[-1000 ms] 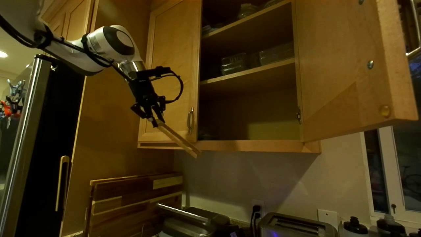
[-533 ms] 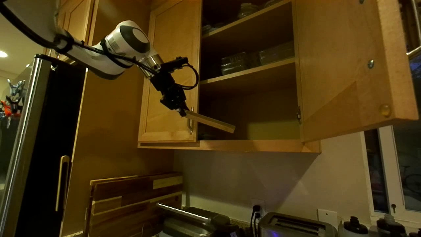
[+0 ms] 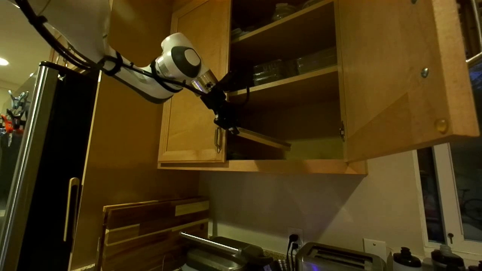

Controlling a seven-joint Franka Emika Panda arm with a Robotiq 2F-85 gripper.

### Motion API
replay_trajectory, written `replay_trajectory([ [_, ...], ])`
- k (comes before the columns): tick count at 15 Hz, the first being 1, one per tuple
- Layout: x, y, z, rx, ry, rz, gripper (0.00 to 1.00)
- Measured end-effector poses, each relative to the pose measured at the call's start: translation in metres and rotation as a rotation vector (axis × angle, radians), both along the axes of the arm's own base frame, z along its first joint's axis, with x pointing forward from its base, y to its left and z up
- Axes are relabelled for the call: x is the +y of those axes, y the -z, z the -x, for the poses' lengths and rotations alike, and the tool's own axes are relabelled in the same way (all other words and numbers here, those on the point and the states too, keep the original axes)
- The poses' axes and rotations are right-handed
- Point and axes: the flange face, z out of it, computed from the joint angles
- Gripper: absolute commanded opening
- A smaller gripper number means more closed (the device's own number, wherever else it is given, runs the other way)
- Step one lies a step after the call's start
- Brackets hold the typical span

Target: Open the right cabinet door and put the brown object then close the cabinet door

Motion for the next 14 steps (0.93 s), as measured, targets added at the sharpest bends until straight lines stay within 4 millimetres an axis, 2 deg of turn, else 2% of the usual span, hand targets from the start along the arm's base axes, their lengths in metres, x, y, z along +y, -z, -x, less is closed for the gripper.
replay_trajectory([
  [6,-0.011,0.017,-0.042,0.004,0.025,-0.078,0.08],
  [12,-0.024,0.037,-0.075,0.021,0.044,-0.111,0.08],
  [13,-0.027,0.039,-0.079,0.023,0.048,-0.115,0.29],
  [14,-0.03,0.042,-0.082,0.027,0.053,-0.116,0.29],
])
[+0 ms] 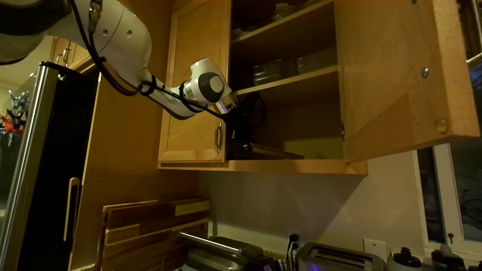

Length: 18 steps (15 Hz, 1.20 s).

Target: Open the right cabinet door and put the brown object then close the cabinet door

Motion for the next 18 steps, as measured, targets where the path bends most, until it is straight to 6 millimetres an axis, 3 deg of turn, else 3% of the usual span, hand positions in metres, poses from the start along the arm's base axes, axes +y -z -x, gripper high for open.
replay_trajectory([
  [3,-0.0045,0.0019,-0.0057,0.002,0.007,0.001,0.29],
  [4,-0.0045,0.0017,-0.0057,0.001,0.007,0.001,0.08],
  [5,-0.0044,0.0015,-0.0057,0.001,0.007,0.001,0.29],
  [18,-0.0023,0.0024,-0.0065,0.003,0.004,0.002,0.29],
])
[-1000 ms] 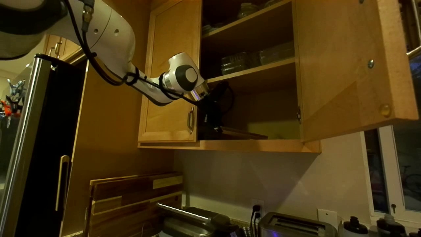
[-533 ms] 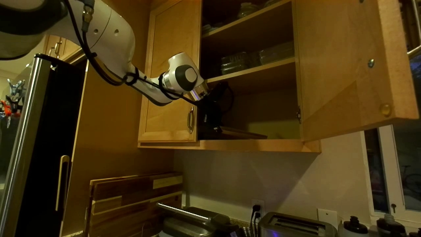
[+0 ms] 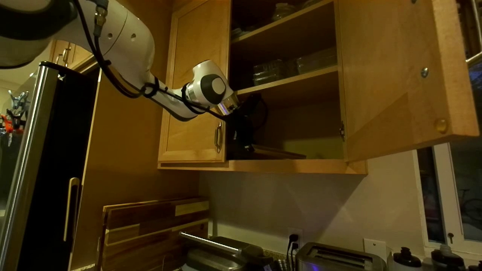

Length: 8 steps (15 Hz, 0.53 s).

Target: Open the right cabinet door and put the brown object then close the cabinet door

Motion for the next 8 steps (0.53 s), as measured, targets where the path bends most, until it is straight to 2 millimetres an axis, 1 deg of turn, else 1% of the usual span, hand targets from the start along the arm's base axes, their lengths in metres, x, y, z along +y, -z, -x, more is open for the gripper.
replay_trajectory([
  [1,0.0,0.0,0.0,0.0,0.0,0.0,0.54],
  [2,0.0,0.0,0.0,0.0,0.0,0.0,0.54],
  [4,0.002,0.002,0.0,0.009,0.0,-0.005,0.65],
  [6,0.01,0.005,-0.001,0.027,-0.004,-0.026,0.78],
  [7,0.015,0.005,-0.002,0.032,-0.009,-0.036,0.66],
  [8,0.02,0.006,-0.002,0.035,-0.014,-0.043,0.66],
])
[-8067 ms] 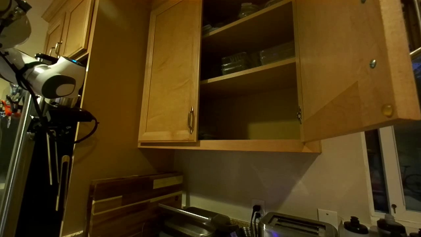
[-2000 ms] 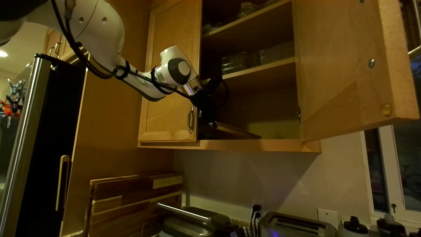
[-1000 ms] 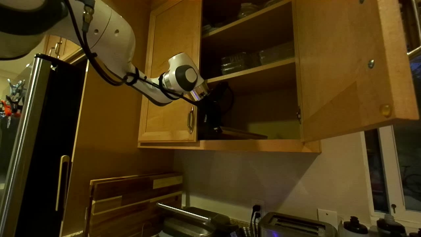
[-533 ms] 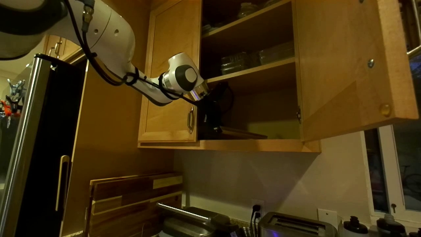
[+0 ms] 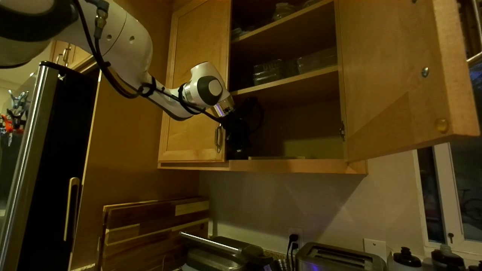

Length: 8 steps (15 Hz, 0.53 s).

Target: Open the right cabinet door and put the brown object then close the cabinet door

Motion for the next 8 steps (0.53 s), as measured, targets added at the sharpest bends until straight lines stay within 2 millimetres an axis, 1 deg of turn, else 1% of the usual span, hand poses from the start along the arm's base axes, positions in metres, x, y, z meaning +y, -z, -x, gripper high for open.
replay_trajectory([
  [1,0.004,0.0,0.0,0.0,-0.004,-0.004,0.62],
  [2,0.007,0.0,-0.001,0.0,-0.006,-0.007,0.66],
  [3,0.008,0.0,-0.001,-0.002,-0.007,-0.009,0.72],
  [4,0.01,-0.002,0.0,-0.004,-0.008,-0.01,0.86],
  [5,0.011,-0.004,0.001,-0.008,-0.009,-0.01,0.93],
  [6,0.011,-0.007,0.004,-0.012,-0.007,-0.01,0.98],
  [8,0.012,-0.014,0.012,-0.006,0.002,-0.014,1.0],
])
